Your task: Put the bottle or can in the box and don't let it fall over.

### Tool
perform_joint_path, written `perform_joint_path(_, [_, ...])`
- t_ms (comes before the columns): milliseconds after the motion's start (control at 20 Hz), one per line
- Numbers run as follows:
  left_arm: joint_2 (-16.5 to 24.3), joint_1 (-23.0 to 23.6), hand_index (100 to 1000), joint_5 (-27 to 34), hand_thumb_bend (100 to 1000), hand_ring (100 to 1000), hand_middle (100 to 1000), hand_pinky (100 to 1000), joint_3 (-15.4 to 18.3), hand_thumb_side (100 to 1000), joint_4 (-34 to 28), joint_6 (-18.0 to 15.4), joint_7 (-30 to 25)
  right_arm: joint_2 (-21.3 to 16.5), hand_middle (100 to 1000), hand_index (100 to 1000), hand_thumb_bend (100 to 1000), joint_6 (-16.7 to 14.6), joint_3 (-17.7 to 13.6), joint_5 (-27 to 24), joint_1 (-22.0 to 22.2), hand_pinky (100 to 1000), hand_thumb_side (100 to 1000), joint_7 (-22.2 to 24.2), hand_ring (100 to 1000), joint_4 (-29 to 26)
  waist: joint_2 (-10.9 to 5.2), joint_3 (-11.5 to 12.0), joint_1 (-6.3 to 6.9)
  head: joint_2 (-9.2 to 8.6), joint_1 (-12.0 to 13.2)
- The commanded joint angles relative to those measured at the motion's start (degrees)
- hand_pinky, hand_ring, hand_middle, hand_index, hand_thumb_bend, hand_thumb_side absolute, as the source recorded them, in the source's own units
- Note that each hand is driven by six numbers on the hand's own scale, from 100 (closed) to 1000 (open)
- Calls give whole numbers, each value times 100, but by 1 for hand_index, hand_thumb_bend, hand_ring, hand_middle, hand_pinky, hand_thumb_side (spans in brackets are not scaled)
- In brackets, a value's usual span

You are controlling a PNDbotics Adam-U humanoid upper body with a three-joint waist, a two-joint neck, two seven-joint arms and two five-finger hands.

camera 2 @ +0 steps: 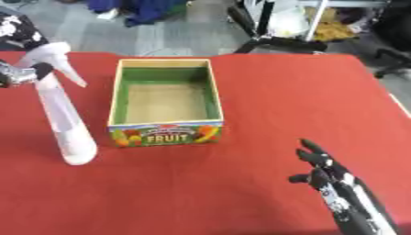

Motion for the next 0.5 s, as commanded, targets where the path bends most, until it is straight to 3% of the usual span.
perform_joint_path(50, [184, -76, 589, 88, 100, 483, 346, 562, 68, 369, -109, -59, 46, -72, 1000, 797, 100, -13, -2, -5, -38, 703, 578, 5, 1000, -45, -56, 10, 29, 3, 17])
perform_joint_path(250, [197, -80, 536, 152, 100, 431, 281, 509, 81, 276, -151, -124, 159, -69, 1000, 797, 100, -16, -7, 0, -33, 703, 579, 2, 1000, -42, -54, 13, 26, 12, 29])
perform_joint_path(500, [214, -108, 491, 224, 100, 382, 224, 471, 118, 236, -211, -188, 327, -63, 1000, 797, 100, -19, -13, 9, -31, 703, 577, -1, 1000, -39, -55, 12, 27, 15, 28])
